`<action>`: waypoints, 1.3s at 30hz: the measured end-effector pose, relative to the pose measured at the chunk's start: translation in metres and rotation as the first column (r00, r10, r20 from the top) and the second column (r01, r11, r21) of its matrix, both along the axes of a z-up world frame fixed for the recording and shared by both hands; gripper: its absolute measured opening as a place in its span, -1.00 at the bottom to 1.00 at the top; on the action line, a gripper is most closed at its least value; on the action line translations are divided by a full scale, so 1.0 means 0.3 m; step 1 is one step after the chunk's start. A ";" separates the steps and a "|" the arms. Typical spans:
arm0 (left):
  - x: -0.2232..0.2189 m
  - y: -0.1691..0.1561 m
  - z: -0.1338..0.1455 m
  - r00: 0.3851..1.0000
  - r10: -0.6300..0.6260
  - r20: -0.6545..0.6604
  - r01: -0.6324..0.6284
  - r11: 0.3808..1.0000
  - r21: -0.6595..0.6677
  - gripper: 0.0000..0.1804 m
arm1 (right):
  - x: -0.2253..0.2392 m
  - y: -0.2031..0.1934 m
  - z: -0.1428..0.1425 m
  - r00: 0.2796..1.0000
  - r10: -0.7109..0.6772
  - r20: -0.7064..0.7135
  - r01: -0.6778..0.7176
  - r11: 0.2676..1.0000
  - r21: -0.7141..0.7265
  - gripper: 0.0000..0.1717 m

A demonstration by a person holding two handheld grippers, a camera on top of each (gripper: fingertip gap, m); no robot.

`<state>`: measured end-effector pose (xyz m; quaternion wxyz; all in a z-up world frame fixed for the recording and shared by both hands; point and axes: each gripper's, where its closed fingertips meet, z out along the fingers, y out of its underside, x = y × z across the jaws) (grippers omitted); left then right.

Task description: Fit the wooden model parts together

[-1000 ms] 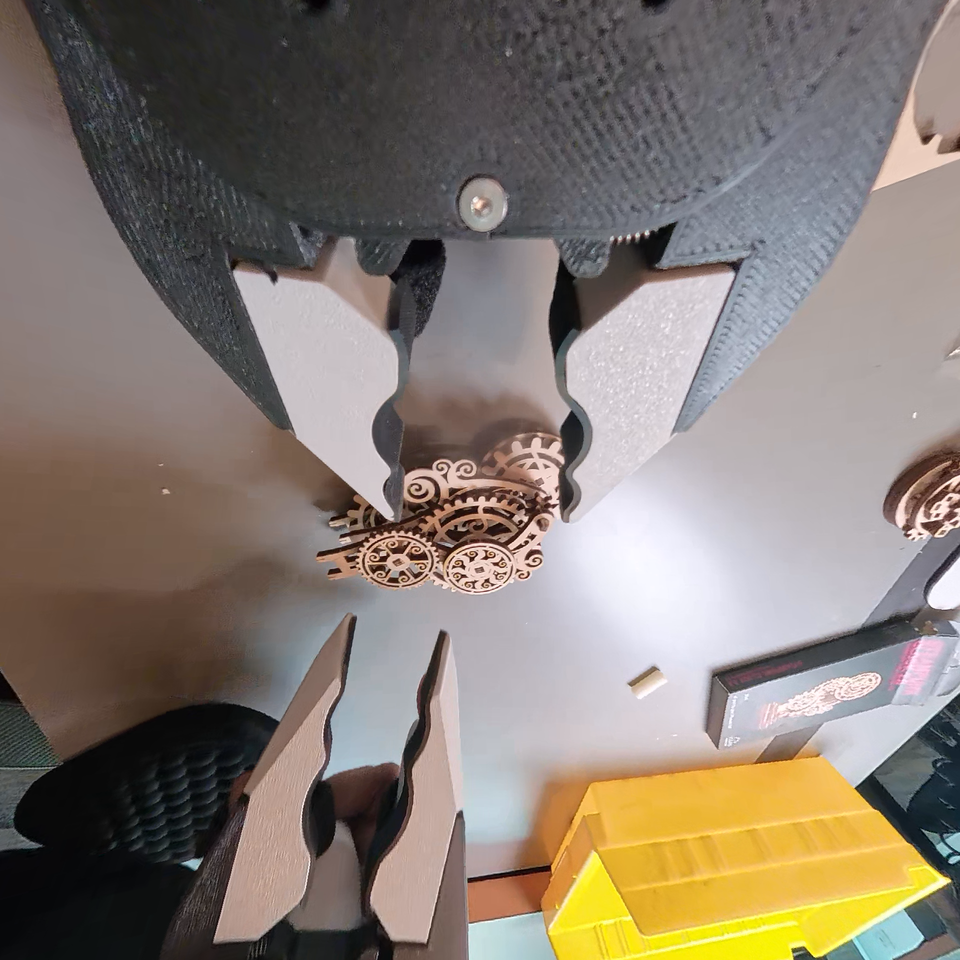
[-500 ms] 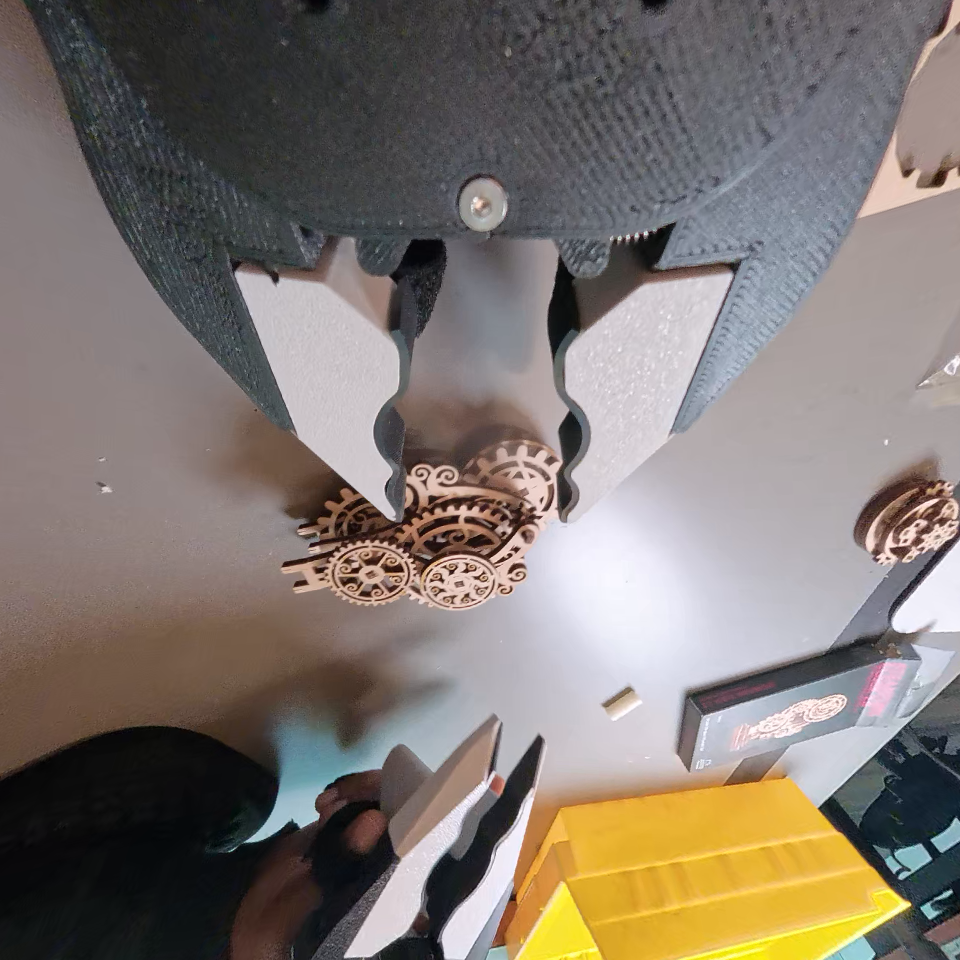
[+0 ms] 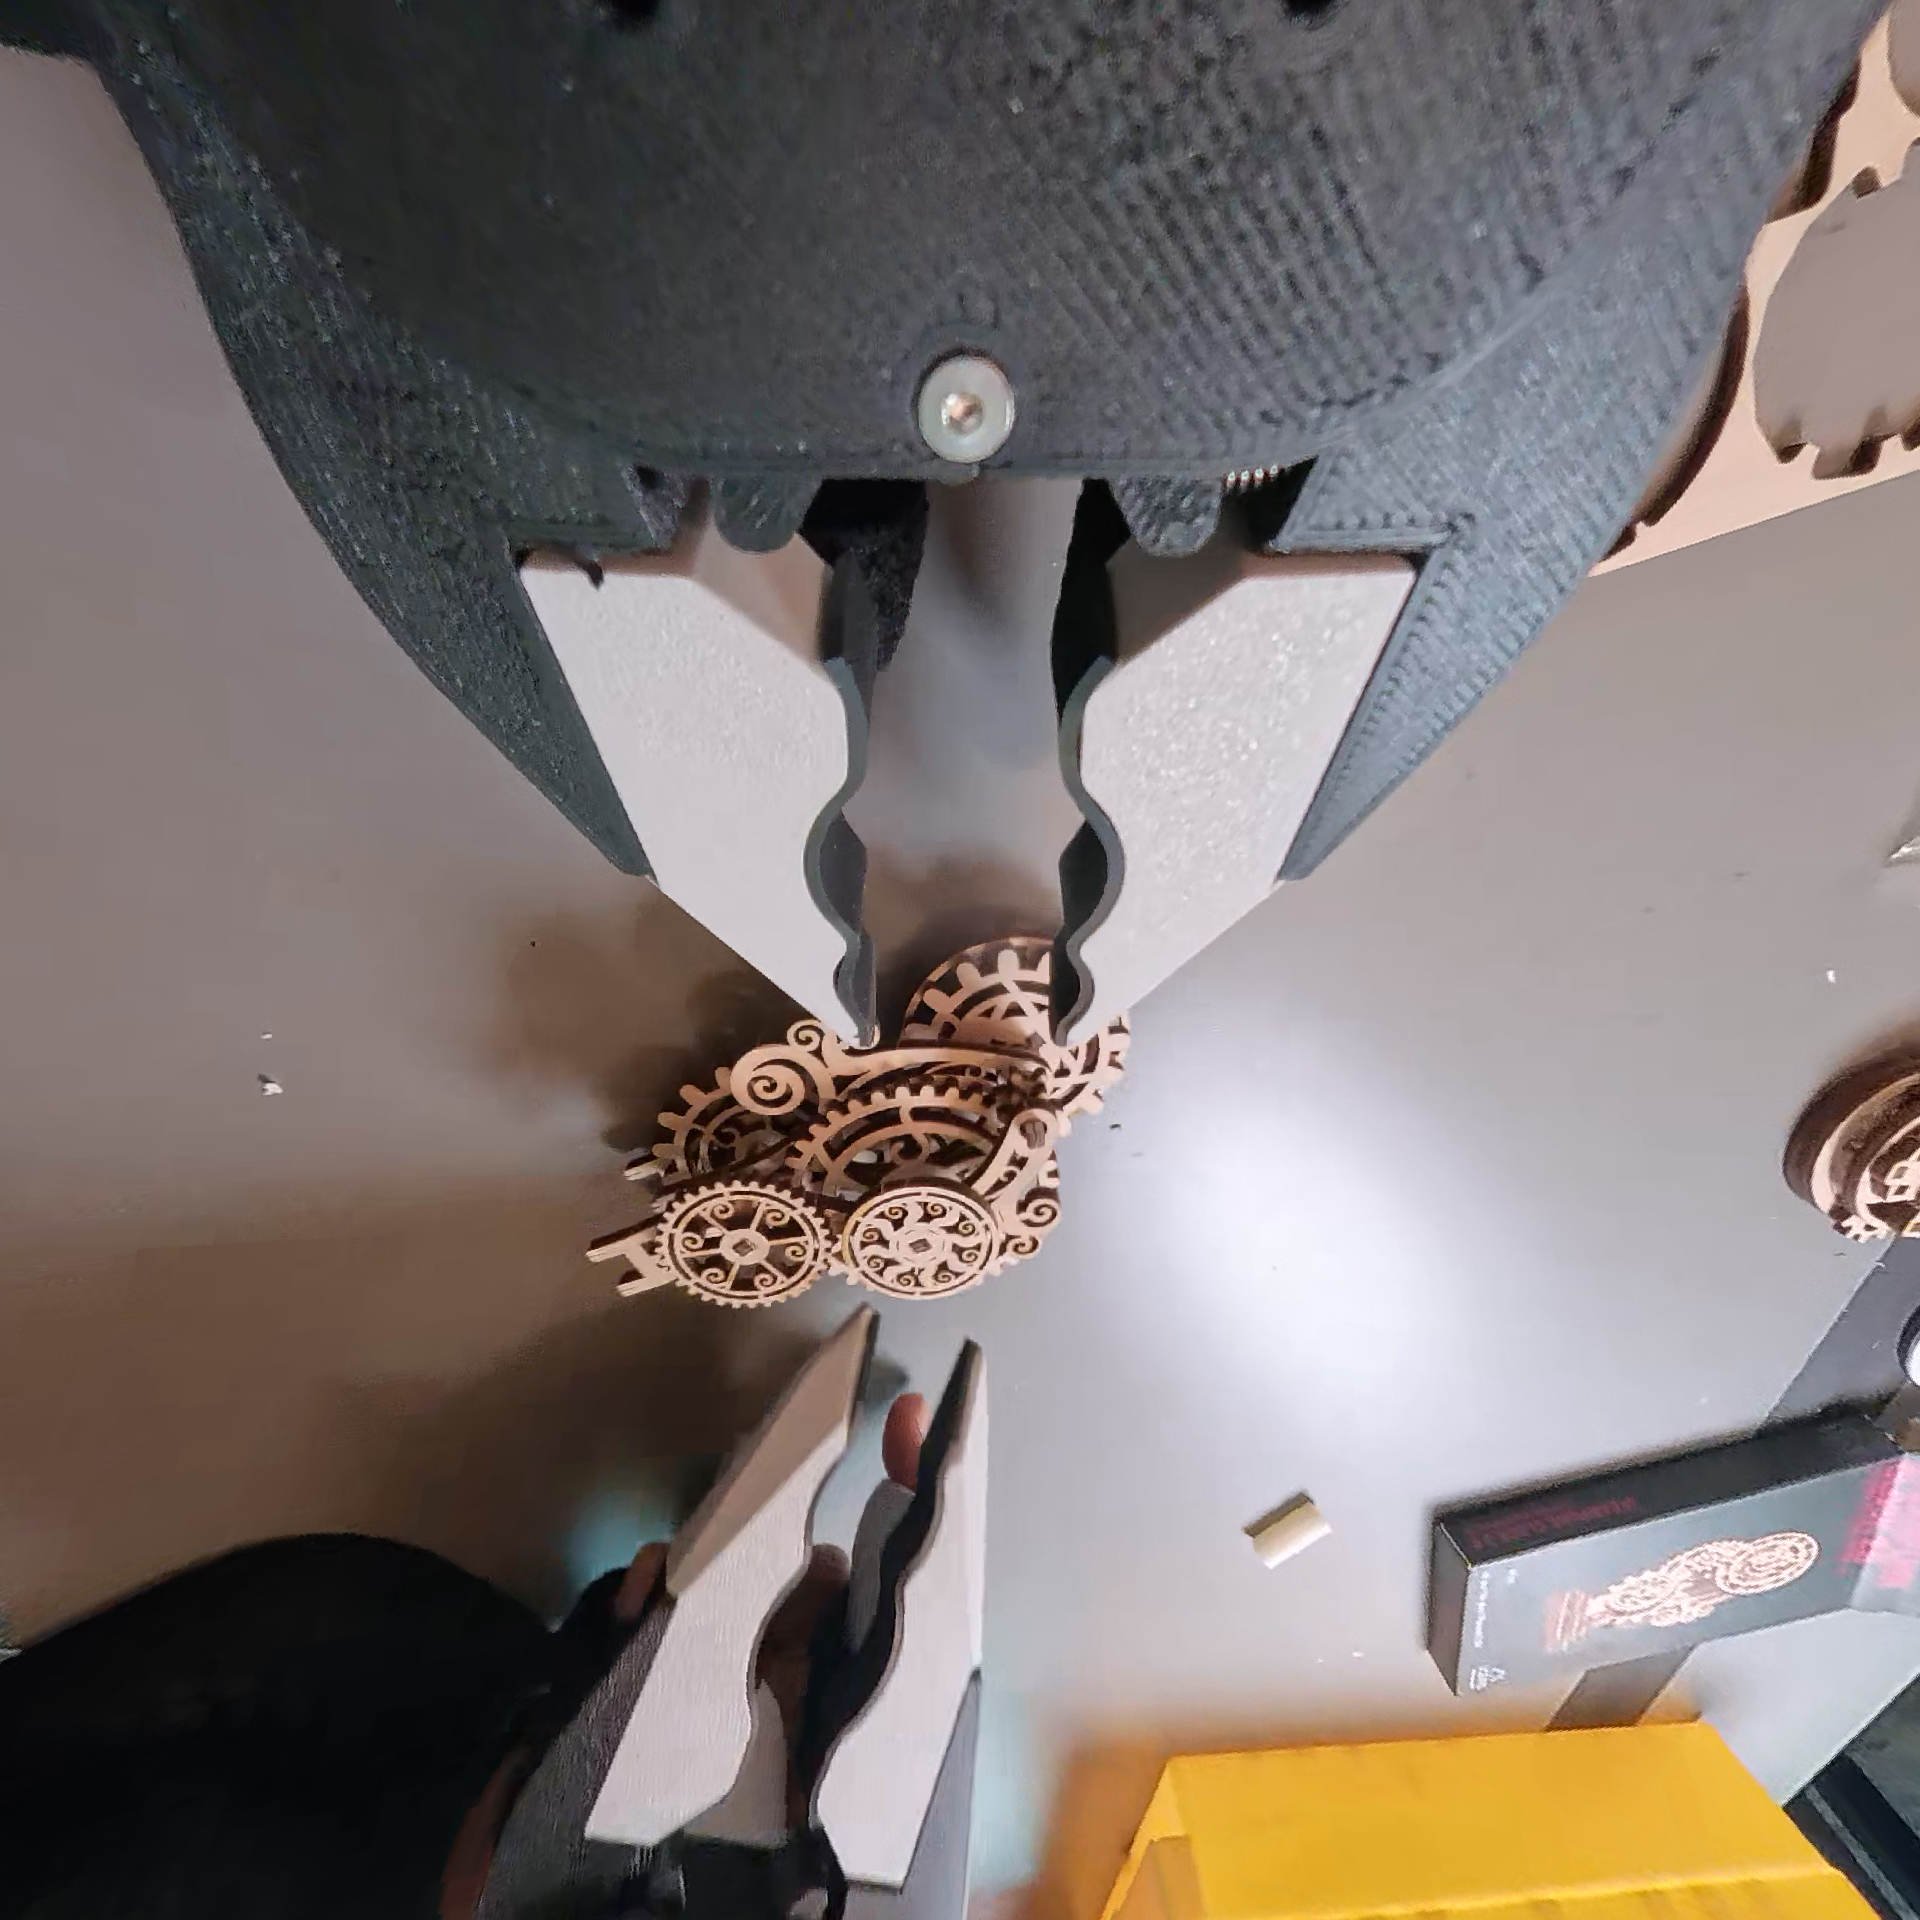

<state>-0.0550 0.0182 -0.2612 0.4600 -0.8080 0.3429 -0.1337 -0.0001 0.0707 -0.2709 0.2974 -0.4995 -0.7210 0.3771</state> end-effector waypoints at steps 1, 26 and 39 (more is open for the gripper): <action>-0.002 -0.006 0.004 1.000 -0.007 0.005 0.007 1.000 -0.004 -0.64 | 0.000 -0.006 -0.006 1.000 0.010 0.006 -0.010 1.000 0.015 -0.73; -0.002 0.006 -0.052 0.996 0.019 -0.082 -0.020 1.000 -0.015 -0.56 | 0.034 -0.101 0.007 0.991 0.128 -0.034 -0.125 0.990 0.066 -0.81; 0.021 -0.018 -0.045 1.000 -0.014 -0.007 0.013 0.997 -0.079 -0.37 | 0.012 -0.039 -0.029 0.995 0.100 0.027 -0.102 0.990 0.098 -0.42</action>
